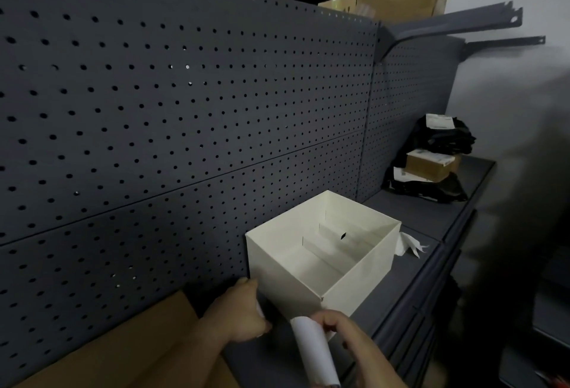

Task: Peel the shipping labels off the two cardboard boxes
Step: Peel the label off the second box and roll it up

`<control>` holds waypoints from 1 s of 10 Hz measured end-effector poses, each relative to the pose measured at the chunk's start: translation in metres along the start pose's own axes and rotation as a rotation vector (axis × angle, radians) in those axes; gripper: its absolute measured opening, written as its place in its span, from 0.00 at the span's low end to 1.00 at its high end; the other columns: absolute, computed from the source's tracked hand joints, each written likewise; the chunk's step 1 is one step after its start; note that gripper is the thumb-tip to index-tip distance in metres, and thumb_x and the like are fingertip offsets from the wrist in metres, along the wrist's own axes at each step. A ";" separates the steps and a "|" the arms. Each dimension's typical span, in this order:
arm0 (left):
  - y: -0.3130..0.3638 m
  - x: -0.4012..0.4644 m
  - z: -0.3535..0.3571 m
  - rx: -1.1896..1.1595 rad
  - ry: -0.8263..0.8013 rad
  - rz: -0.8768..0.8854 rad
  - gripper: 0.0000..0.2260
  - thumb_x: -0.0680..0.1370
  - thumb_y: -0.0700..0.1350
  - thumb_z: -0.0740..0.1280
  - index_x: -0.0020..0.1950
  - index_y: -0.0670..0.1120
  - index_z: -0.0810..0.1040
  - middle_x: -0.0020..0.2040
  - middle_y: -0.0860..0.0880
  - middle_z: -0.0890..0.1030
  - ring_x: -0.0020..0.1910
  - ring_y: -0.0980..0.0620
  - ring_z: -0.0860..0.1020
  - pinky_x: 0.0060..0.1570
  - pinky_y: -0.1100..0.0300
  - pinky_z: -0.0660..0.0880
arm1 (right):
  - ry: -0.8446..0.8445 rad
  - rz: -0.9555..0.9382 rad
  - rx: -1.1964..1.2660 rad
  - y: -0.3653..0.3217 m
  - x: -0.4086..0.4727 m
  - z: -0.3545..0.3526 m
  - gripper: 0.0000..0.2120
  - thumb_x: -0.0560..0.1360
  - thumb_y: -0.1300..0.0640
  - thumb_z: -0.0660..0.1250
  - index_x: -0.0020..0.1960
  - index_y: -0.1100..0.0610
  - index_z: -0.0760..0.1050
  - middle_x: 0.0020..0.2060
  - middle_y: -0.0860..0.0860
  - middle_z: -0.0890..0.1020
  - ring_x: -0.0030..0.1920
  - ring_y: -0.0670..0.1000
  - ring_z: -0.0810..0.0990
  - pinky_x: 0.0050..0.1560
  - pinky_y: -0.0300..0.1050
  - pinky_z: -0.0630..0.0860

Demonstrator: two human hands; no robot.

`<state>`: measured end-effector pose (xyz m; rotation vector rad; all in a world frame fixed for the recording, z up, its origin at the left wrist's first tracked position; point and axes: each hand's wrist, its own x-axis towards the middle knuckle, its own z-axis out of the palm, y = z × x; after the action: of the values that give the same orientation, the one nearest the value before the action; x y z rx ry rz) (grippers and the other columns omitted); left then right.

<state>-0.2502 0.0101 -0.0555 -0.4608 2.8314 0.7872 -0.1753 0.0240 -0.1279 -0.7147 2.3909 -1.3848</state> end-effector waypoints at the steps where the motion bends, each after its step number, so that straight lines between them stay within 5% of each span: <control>1: 0.000 -0.009 -0.012 -0.029 0.039 0.021 0.33 0.65 0.56 0.73 0.68 0.51 0.68 0.65 0.53 0.69 0.63 0.50 0.72 0.63 0.54 0.73 | -0.071 -0.237 0.055 0.125 -0.110 -0.156 0.27 0.66 0.40 0.69 0.65 0.33 0.69 0.63 0.35 0.73 0.63 0.35 0.71 0.62 0.30 0.66; 2: -0.001 -0.025 -0.031 -0.073 0.094 0.065 0.40 0.69 0.57 0.73 0.77 0.53 0.60 0.73 0.54 0.64 0.70 0.51 0.68 0.67 0.55 0.70 | 0.001 -0.292 -0.029 0.117 -0.098 -0.219 0.31 0.65 0.41 0.73 0.67 0.35 0.69 0.64 0.37 0.73 0.64 0.37 0.72 0.61 0.29 0.67; 3: 0.009 -0.044 -0.056 -0.161 0.148 0.156 0.34 0.71 0.56 0.74 0.73 0.59 0.62 0.69 0.58 0.68 0.66 0.55 0.71 0.62 0.61 0.72 | 0.001 -0.334 -0.115 0.048 -0.085 -0.267 0.38 0.62 0.40 0.78 0.69 0.38 0.67 0.66 0.39 0.72 0.65 0.40 0.72 0.62 0.31 0.68; 4: 0.029 -0.047 -0.070 -0.293 0.198 0.236 0.34 0.70 0.53 0.75 0.72 0.59 0.62 0.62 0.62 0.72 0.62 0.57 0.74 0.57 0.62 0.74 | 0.086 -0.369 -0.102 0.007 -0.053 -0.303 0.33 0.65 0.42 0.77 0.67 0.40 0.70 0.63 0.40 0.75 0.63 0.43 0.73 0.58 0.30 0.69; 6: 0.077 -0.010 -0.078 -0.374 0.225 0.300 0.44 0.70 0.55 0.76 0.78 0.56 0.54 0.65 0.56 0.71 0.61 0.57 0.73 0.58 0.60 0.70 | 0.181 -0.357 -0.161 -0.010 0.011 -0.330 0.26 0.65 0.39 0.75 0.60 0.41 0.72 0.56 0.37 0.77 0.59 0.43 0.76 0.65 0.55 0.72; 7: 0.098 0.008 -0.081 -0.316 0.215 0.294 0.43 0.70 0.56 0.75 0.78 0.56 0.54 0.68 0.55 0.70 0.64 0.55 0.71 0.60 0.59 0.68 | 0.215 -0.304 -0.227 -0.015 0.039 -0.341 0.23 0.67 0.42 0.76 0.59 0.42 0.73 0.54 0.38 0.78 0.58 0.41 0.76 0.63 0.48 0.71; 9: 0.103 0.035 -0.076 -0.128 0.149 0.256 0.51 0.66 0.65 0.74 0.80 0.58 0.49 0.79 0.53 0.62 0.76 0.50 0.64 0.74 0.46 0.64 | 0.165 -0.145 -0.439 -0.010 0.074 -0.348 0.32 0.65 0.34 0.73 0.64 0.47 0.73 0.59 0.45 0.77 0.61 0.47 0.76 0.55 0.47 0.60; 10: 0.101 0.041 -0.073 -0.049 0.129 0.251 0.54 0.63 0.69 0.74 0.79 0.59 0.46 0.79 0.54 0.61 0.78 0.51 0.61 0.75 0.43 0.60 | 0.078 -0.057 -0.466 -0.004 0.083 -0.349 0.46 0.65 0.36 0.76 0.77 0.52 0.63 0.70 0.47 0.71 0.69 0.50 0.72 0.65 0.48 0.64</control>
<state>-0.3285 0.0437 0.0441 -0.1685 3.0362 0.9032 -0.4102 0.2299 0.0492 -0.8560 2.8101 -0.8864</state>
